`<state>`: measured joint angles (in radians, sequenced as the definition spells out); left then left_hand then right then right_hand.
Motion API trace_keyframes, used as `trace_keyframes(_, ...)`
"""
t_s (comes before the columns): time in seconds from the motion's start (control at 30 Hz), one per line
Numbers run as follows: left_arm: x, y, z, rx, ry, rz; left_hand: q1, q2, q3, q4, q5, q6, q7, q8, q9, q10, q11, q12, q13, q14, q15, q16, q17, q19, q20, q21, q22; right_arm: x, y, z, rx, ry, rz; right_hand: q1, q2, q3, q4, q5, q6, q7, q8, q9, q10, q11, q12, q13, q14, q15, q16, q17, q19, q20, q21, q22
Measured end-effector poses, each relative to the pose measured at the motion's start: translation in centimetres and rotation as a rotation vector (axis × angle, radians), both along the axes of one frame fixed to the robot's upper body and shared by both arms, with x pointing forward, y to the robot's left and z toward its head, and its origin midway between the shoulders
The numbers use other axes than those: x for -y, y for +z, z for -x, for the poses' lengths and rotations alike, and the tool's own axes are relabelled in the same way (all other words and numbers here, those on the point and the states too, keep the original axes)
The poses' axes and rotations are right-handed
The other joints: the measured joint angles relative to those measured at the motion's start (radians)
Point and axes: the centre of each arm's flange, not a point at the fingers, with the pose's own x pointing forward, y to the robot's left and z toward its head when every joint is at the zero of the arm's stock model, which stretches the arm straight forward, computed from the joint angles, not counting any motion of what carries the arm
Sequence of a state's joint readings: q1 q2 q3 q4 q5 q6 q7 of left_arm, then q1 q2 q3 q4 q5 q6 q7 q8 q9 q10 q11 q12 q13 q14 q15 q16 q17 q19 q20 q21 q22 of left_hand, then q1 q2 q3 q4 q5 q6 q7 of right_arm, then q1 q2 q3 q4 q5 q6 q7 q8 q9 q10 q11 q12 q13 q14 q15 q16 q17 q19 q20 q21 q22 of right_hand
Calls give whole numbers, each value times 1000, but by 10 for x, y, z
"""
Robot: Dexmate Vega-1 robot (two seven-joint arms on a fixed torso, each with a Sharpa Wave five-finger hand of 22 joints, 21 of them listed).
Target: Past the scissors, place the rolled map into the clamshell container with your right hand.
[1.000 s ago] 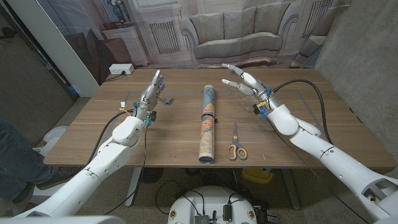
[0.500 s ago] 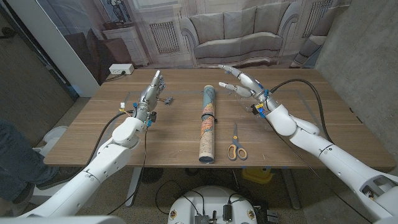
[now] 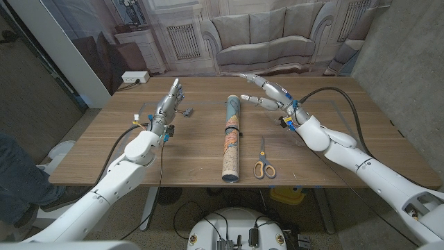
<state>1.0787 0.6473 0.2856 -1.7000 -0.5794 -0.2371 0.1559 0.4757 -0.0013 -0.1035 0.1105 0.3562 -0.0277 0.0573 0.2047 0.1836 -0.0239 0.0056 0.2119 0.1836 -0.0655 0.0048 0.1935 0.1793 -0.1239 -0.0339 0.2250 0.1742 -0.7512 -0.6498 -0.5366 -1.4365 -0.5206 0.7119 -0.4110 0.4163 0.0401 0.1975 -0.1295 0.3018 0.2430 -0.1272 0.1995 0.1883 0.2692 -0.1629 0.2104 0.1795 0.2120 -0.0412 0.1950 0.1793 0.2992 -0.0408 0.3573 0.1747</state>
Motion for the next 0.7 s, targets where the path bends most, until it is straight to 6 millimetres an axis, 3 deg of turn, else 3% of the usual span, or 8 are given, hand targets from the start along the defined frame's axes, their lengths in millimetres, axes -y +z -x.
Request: trace_keyframes(0.7, 3, -4, 9, 4, 12, 11, 0, 11, -8, 0, 0, 0, 0, -6, 0, 0, 0, -6, 0, -4, 4, -5, 0, 0, 0, -8, 0, -10, 3, 12, 137, -11, 122, 0, 0, 0, 0, 20, 0, 0, 0, 0, 13, -12, 0, 0, 25, 0, 0, 0, 25, 0, -15, -3)
